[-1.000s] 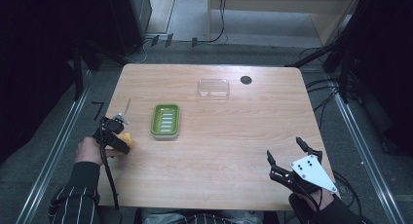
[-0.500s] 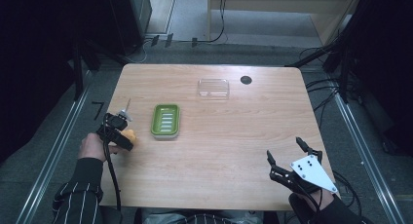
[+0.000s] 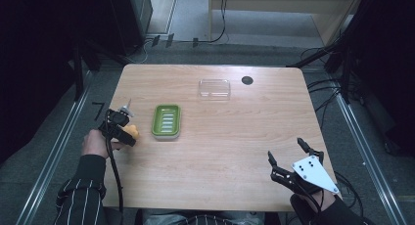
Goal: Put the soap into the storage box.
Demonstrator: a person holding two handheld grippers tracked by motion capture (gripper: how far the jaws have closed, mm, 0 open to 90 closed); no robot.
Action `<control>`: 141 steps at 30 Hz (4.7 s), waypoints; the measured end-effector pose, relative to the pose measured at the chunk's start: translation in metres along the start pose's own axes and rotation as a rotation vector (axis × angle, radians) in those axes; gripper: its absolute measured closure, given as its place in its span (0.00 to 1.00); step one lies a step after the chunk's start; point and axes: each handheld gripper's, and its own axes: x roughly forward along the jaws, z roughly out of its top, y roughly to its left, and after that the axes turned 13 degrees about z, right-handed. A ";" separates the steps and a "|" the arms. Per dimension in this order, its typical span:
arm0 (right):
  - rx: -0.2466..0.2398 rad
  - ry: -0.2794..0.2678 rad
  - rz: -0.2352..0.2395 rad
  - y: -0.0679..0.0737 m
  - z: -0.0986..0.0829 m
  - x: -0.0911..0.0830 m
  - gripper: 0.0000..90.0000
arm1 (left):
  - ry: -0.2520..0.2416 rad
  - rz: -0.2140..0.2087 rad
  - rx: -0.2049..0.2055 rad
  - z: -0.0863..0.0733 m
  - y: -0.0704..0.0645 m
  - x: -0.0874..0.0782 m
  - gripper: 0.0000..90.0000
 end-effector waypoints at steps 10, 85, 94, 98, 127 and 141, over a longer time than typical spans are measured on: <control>-0.001 0.001 0.000 0.000 0.000 0.000 0.15 | -0.027 0.003 0.002 0.009 -0.002 -0.002 0.44; -0.001 -0.006 -0.005 -0.001 0.000 0.000 0.15 | -0.240 -0.001 0.065 0.081 -0.047 -0.027 0.44; -0.002 -0.007 -0.004 -0.001 0.000 0.000 0.15 | -0.221 -0.005 0.107 0.091 -0.059 -0.021 0.44; 0.001 -0.005 -0.003 -0.001 -0.001 0.000 0.15 | -0.206 -0.007 0.126 0.094 -0.063 -0.017 0.44; 0.001 -0.003 -0.002 -0.001 -0.001 0.000 0.15 | -0.144 0.013 0.194 0.101 -0.073 -0.003 0.44; -0.001 -0.003 -0.002 -0.001 -0.001 0.000 0.15 | -0.131 0.029 0.217 0.102 -0.077 0.003 0.44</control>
